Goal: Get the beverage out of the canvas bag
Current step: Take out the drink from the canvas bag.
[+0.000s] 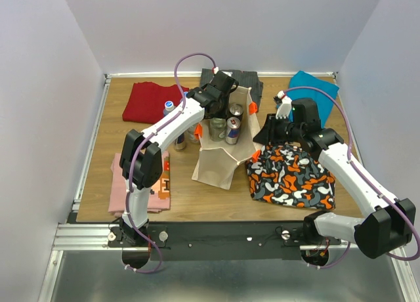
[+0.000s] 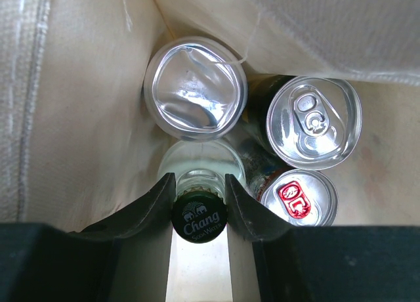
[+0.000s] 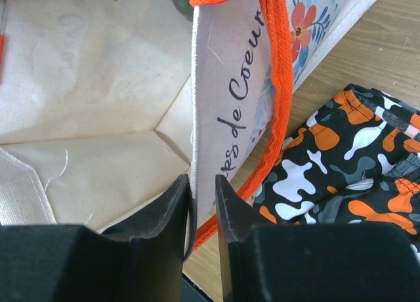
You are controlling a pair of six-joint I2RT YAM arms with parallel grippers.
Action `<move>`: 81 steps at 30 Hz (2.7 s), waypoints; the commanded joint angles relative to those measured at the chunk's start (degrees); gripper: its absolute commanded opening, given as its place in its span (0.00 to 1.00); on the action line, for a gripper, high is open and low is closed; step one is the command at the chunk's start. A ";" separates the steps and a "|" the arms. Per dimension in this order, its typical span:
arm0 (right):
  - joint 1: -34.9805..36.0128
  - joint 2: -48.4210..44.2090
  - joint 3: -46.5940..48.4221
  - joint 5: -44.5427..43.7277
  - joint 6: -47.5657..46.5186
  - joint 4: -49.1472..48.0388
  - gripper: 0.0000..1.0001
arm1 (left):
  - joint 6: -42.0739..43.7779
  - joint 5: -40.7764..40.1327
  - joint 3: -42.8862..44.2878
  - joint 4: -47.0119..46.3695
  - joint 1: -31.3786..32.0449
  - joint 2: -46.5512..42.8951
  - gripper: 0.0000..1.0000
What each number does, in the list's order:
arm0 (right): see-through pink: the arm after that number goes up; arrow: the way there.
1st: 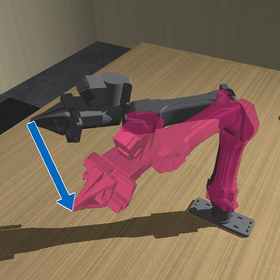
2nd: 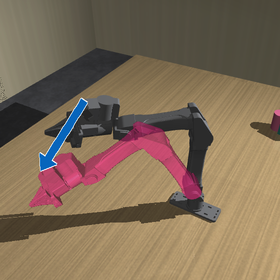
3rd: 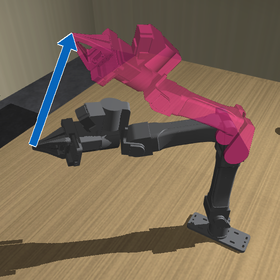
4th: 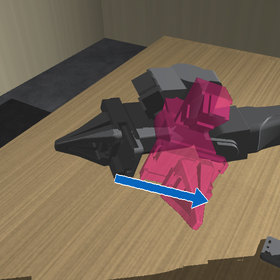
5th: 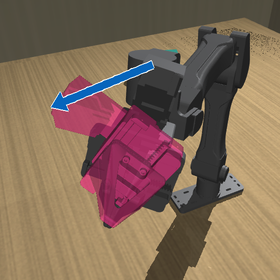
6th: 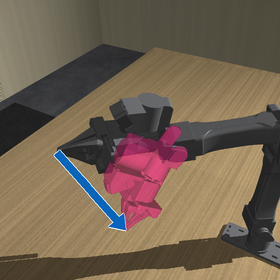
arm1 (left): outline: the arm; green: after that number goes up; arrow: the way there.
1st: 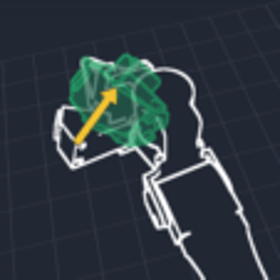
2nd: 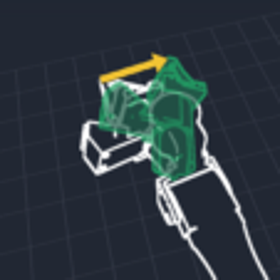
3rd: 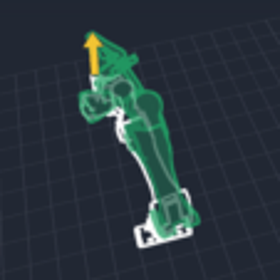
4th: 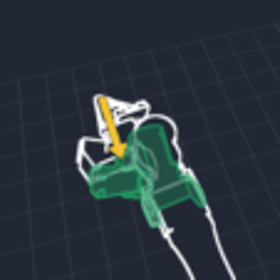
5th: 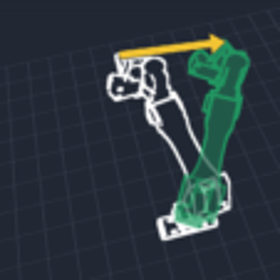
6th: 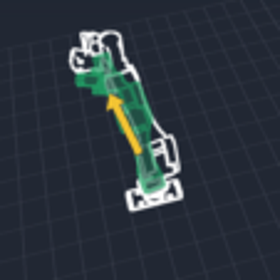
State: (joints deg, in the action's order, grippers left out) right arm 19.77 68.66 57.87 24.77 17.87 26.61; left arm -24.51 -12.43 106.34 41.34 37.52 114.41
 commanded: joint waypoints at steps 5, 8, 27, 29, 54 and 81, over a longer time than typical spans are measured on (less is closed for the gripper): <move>0.09 -0.90 -1.44 -2.01 -1.34 1.95 0.33 | -0.89 0.47 -0.88 0.76 -0.16 -0.59 0.30; 0.09 -0.81 -1.53 -2.01 -1.34 1.95 0.32 | -0.80 0.47 -0.88 0.67 -0.16 -0.59 0.30; 0.09 -0.90 -1.62 -2.54 -1.34 2.30 0.33 | 1.22 1.09 4.21 6.03 0.63 -2.96 0.00; 0.09 -0.81 -1.44 -2.71 -1.43 2.48 0.33 | 1.57 1.00 4.48 6.56 0.98 -3.40 0.00; 0.09 -2.48 -1.70 -4.12 1.55 3.36 0.33 | 5.97 3.98 5.19 8.14 2.74 -14.47 0.00; 0.09 -3.27 -3.29 -3.42 2.17 2.48 0.34 | 7.20 12.42 12.13 11.83 3.53 -19.04 0.00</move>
State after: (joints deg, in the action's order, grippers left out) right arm 19.77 66.30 55.83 21.65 19.97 28.36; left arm -17.78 -2.22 114.98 56.40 40.64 101.49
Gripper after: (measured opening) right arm 0.334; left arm 0.407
